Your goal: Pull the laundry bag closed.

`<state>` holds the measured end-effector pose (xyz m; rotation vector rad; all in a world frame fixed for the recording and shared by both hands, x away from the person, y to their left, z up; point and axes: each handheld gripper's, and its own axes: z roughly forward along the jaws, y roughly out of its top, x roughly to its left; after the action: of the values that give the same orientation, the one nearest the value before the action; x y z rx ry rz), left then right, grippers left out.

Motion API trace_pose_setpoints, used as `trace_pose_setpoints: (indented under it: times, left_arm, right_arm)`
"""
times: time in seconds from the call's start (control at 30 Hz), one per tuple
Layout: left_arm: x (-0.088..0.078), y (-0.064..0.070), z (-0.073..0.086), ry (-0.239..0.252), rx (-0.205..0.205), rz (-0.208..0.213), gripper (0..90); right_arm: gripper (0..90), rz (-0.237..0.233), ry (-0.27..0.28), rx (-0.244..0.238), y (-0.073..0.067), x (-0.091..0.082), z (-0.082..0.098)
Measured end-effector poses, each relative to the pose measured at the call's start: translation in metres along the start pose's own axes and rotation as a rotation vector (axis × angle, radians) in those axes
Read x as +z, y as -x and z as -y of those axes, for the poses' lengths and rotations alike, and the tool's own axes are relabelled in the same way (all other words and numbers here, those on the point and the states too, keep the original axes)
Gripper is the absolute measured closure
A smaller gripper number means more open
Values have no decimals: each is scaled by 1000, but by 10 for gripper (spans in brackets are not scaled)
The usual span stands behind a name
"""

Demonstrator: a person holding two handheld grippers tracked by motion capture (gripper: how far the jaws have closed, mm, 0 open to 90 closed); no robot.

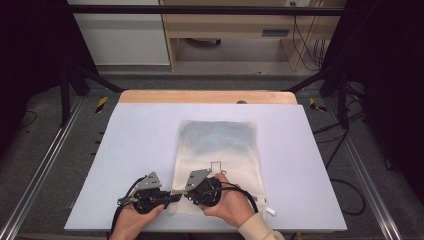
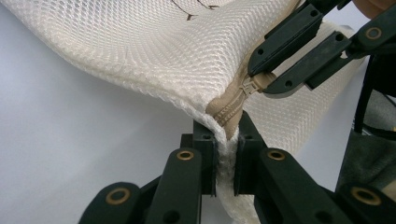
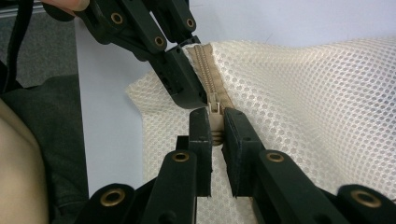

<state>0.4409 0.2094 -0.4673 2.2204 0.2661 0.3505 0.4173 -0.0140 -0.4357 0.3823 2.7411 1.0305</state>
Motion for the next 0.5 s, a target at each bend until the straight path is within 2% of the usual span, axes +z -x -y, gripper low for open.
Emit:
trace_pose_setpoints:
  times: [0.27, 0.43, 0.5]
  left_arm:
    - [-1, 2, -2, 13, -6, -6, 823]
    - [-1, 2, -3, 10, 7, -10, 823]
    - [-2, 3, -4, 15, -3, -13, 823]
  right_arm:
    - [824, 6, 28, 6, 0, -4, 1]
    - [823, 0, 27, 8, 1, -6, 2]
    - [823, -23, 56, 41, 4, -7, 5]
